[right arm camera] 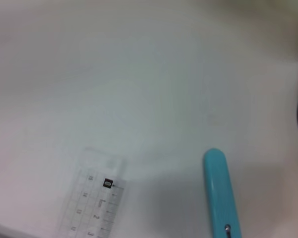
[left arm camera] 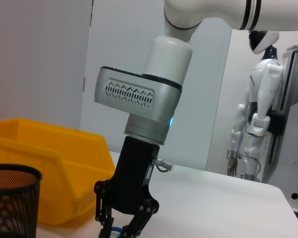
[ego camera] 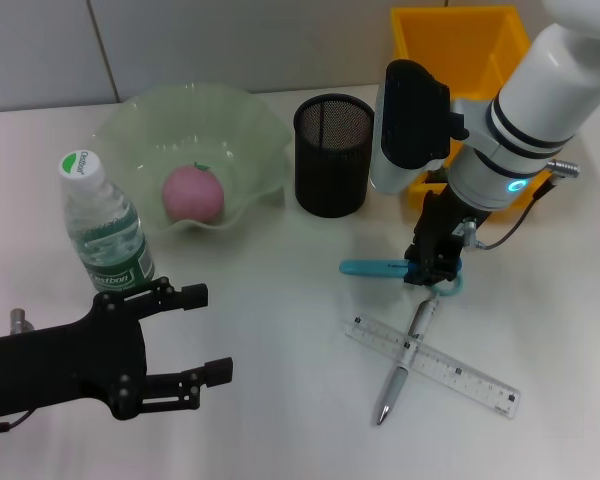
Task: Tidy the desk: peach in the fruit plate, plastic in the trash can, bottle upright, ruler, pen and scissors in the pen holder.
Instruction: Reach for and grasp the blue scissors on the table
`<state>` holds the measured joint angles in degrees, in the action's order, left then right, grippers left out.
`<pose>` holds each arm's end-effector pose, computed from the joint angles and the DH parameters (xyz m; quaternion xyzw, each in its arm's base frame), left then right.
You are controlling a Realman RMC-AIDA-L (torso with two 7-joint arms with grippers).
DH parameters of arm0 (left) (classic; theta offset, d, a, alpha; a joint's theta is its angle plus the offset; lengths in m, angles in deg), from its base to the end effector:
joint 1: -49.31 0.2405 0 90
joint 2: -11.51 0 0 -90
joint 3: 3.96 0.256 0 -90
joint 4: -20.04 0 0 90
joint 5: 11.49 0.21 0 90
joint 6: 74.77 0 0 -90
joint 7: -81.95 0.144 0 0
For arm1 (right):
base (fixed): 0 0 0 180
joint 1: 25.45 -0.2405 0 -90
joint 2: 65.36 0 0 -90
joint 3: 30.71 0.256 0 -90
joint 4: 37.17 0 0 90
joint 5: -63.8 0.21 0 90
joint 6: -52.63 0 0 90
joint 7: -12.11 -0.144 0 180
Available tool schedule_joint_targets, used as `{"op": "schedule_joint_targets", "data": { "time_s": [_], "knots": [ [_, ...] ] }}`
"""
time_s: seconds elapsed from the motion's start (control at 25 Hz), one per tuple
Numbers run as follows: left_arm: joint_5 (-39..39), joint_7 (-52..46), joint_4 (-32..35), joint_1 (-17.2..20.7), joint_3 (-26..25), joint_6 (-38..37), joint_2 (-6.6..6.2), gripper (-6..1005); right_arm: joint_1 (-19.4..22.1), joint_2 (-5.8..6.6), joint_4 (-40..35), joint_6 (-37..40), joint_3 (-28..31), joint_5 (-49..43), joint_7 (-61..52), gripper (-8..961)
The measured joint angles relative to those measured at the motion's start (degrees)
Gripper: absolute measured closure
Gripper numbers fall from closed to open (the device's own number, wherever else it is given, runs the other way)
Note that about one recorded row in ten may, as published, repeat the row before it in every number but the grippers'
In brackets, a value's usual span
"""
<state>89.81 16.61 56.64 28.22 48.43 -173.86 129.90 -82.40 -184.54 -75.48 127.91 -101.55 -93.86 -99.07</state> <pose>-0.2663 0.2697 -0.0098 -0.9422 -0.1180 -0.3054 0.0711 0.1877 0.4101 -0.0464 -0.9527 0.0765 -0.2812 0.0867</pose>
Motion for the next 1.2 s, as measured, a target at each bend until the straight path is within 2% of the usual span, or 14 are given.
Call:
{"op": "schedule_joint_targets", "data": {
  "time_s": [1.2],
  "knots": [
    [-0.68, -0.05, -0.21, 0.00, -0.09, -0.34, -0.09, 137, -0.43, -0.33, 0.70, -2.19, -2.17, 0.23, 0.41, 701]
  ]
}}
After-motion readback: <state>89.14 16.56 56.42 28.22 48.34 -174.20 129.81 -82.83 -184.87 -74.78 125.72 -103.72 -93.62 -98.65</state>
